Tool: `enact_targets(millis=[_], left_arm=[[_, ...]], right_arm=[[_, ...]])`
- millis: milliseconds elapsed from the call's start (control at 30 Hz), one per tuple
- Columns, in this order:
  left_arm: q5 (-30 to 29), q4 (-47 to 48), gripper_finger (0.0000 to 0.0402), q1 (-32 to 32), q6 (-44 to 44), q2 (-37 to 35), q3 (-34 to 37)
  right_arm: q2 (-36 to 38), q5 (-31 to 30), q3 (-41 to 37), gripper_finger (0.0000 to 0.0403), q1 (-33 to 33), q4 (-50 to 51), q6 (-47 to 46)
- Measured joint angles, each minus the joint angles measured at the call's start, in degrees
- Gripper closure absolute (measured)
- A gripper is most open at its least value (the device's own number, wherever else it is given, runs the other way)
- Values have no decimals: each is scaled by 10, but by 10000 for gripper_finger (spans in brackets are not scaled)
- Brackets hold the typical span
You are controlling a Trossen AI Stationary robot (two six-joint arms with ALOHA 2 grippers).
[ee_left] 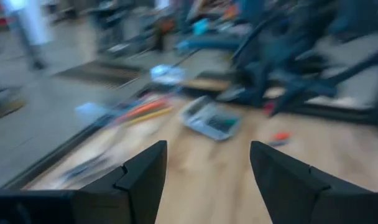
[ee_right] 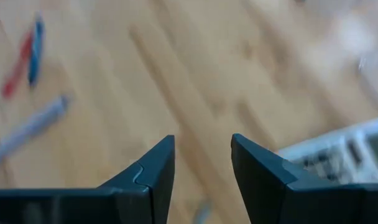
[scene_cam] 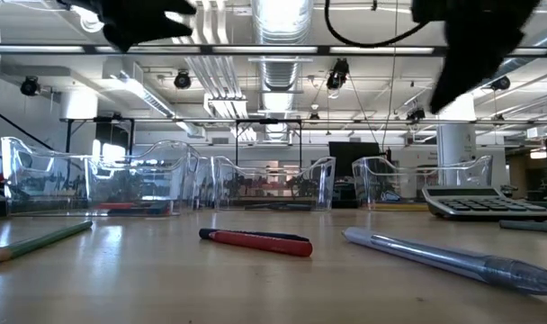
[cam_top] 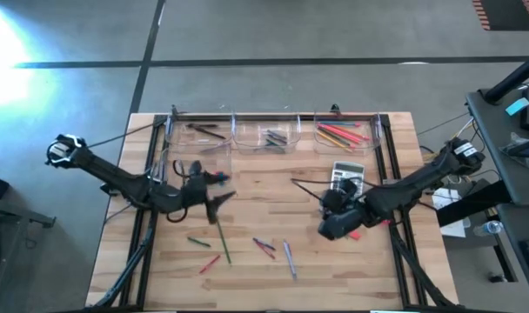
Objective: Sort crayons/erasers/pens/pencils in bins
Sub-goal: Put the gray crayon into the top center transparent bin
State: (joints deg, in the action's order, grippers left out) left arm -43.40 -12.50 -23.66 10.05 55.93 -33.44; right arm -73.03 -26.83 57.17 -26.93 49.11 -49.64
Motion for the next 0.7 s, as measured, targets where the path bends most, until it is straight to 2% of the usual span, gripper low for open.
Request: enact_targets(millis=[167,267,433,700], left_arm=[[66,-102,185,-1,-29,26,10],[69,-107,185,-1,-30,40,9],[69,-121,185,-1,-30,57,9],[70,-129,185,-1,-30,63,8]], right_arm=[[-2,67,-21,263,-40,46,-97],[-2,89,-51,264,-60,45,-143],[-1,90,-105,256,-69,36,-202],[2,162,-203,252,-70,-135,-199]])
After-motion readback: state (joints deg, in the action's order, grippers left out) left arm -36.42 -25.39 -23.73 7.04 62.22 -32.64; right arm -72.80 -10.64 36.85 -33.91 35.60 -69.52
